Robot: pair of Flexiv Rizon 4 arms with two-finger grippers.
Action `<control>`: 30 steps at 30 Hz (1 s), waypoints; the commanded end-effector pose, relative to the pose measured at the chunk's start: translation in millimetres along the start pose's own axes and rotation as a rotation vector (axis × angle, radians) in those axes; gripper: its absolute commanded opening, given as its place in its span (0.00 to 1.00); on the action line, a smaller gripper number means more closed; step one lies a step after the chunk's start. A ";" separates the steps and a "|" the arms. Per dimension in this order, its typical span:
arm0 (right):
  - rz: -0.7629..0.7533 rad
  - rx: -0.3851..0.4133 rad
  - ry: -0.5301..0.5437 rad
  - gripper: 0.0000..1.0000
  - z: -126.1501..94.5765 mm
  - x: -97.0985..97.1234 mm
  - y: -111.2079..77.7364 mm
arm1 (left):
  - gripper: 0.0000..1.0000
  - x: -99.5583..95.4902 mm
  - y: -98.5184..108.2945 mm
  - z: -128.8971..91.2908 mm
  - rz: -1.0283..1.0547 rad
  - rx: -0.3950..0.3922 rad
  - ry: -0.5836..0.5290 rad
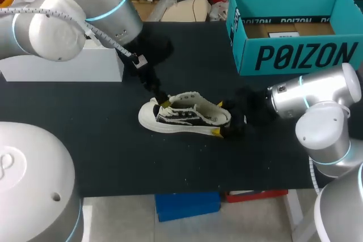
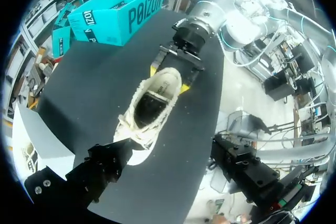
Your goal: Take the shoe out of the shoebox, open the shoe tongue, remove and reinsert the insole, then place the shoe into the shoebox
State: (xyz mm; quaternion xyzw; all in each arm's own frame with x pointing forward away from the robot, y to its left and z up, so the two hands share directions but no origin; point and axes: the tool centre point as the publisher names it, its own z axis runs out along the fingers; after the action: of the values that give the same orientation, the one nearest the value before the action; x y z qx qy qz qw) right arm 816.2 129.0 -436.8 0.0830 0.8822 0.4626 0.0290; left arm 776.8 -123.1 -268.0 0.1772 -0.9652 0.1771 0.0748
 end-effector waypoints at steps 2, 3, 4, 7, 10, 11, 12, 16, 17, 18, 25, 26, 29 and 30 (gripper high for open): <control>0.001 0.001 -0.001 0.00 4.3 -1.0 -1.5 | 1.00 -0.6 -2.1 0.8 0.000 -0.009 -0.001; 0.001 0.001 -0.001 0.00 4.3 -1.0 -1.5 | 1.00 -4.4 -5.4 1.6 -0.073 -0.047 -0.015; 0.001 0.001 -0.001 0.00 4.3 -1.0 -1.5 | 1.00 -7.3 -9.2 2.2 -0.142 -0.093 -0.046; 0.001 0.001 -0.001 0.00 4.3 -1.0 -1.5 | 1.00 -12.8 -17.2 6.7 -0.331 -0.208 -0.148; 0.001 0.001 -0.001 0.00 4.3 -1.0 -1.5 | 1.00 -13.5 -22.4 12.6 -0.528 -0.355 -0.257; 0.001 0.001 -0.001 0.00 4.3 -1.0 -1.5 | 1.00 -14.4 -22.3 13.0 -0.611 -0.395 -0.262; 0.001 0.001 -0.001 0.00 4.3 -1.0 -1.5 | 1.00 -14.9 -21.0 14.6 -0.696 -0.443 -0.314; 0.001 0.001 -0.001 0.00 4.3 -1.0 -1.5 | 1.00 -12.4 -16.0 17.1 -1.020 -0.445 -0.348; 0.001 0.001 -0.001 0.00 4.3 -1.0 -1.5 | 1.00 -11.6 -15.3 16.8 -1.074 -0.442 -0.368; 0.001 0.001 -0.001 0.00 4.3 -1.0 -1.5 | 1.00 -10.1 -14.4 17.0 -1.121 -0.463 -0.424; 0.001 0.001 -0.001 0.00 4.3 -1.0 -1.5 | 1.00 -7.7 -14.6 16.3 -1.149 -0.444 -0.447; 0.001 0.001 -0.001 0.00 4.3 -1.0 -1.5 | 1.00 -7.7 -14.6 16.3 -1.149 -0.444 -0.447; 0.001 0.001 -0.001 0.00 4.3 -1.0 -1.5 | 1.00 -7.7 -14.6 16.3 -1.149 -0.444 -0.447; 0.001 0.001 -0.001 0.00 4.3 -1.0 -1.5 | 1.00 -7.7 -14.6 16.3 -1.149 -0.444 -0.447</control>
State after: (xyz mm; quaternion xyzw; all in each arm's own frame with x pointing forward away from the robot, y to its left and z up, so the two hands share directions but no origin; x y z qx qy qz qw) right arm 816.3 129.0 -436.8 0.0830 0.8822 0.4626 0.0290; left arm 785.3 -131.5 -280.7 0.5277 -0.8483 -0.0247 0.0343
